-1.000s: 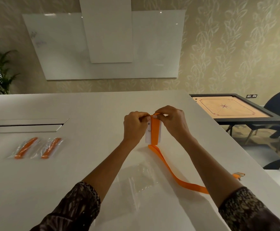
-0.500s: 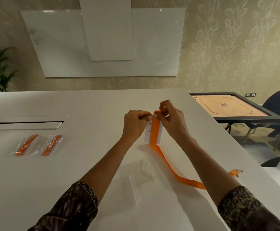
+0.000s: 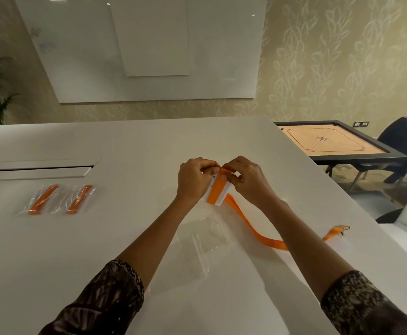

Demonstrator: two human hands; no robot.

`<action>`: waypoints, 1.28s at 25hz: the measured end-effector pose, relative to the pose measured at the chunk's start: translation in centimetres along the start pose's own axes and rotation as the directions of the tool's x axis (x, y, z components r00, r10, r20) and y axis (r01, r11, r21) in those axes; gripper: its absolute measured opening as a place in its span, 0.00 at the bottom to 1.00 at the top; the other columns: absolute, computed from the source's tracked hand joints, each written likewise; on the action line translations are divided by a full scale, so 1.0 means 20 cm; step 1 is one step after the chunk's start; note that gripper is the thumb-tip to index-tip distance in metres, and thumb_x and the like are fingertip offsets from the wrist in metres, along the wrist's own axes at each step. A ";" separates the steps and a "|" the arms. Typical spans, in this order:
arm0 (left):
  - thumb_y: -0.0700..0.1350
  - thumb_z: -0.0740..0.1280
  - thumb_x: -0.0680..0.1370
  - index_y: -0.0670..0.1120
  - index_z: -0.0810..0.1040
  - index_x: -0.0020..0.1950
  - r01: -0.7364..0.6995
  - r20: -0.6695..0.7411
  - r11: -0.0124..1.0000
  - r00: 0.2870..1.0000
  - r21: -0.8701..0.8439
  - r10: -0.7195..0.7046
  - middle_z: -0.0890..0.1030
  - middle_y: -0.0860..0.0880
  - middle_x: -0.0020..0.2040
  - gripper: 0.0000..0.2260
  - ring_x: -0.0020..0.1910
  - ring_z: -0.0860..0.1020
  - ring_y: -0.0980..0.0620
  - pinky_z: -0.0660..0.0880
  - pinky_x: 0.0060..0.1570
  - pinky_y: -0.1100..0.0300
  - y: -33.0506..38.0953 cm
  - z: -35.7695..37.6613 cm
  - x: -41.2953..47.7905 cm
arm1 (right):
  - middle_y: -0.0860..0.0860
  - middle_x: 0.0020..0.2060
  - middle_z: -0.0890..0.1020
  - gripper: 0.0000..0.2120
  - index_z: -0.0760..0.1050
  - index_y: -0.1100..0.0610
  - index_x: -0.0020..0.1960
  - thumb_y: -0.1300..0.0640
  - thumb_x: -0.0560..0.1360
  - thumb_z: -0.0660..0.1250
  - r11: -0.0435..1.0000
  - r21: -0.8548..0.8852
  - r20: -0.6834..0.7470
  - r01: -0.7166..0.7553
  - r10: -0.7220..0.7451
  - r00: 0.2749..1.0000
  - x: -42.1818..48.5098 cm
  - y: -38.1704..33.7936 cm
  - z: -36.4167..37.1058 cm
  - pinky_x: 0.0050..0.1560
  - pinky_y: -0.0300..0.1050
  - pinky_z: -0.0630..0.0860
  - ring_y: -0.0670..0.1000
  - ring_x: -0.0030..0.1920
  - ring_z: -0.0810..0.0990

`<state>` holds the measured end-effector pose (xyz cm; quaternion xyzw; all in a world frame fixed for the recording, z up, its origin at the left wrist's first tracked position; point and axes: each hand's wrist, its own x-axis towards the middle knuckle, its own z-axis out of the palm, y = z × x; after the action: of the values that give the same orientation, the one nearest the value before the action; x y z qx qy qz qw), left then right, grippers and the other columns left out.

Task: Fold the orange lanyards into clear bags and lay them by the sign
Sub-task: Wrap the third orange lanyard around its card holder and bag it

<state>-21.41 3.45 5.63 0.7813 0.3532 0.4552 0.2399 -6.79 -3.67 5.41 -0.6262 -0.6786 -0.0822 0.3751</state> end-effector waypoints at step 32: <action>0.40 0.64 0.75 0.48 0.77 0.65 -0.019 0.330 0.828 0.922 0.561 -0.203 0.80 0.47 0.61 0.18 0.61 0.75 0.46 0.68 0.62 0.52 -0.33 0.03 -0.31 | 0.51 0.40 0.84 0.07 0.81 0.57 0.48 0.54 0.74 0.69 0.642 0.475 -0.234 -0.602 0.752 0.617 -0.35 -0.08 0.36 0.41 0.30 0.69 0.48 0.40 0.80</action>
<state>-25.16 2.73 -2.59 0.8710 0.4550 0.1630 0.0886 -11.64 -5.36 -3.46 -0.7285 -0.2933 0.0607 0.6161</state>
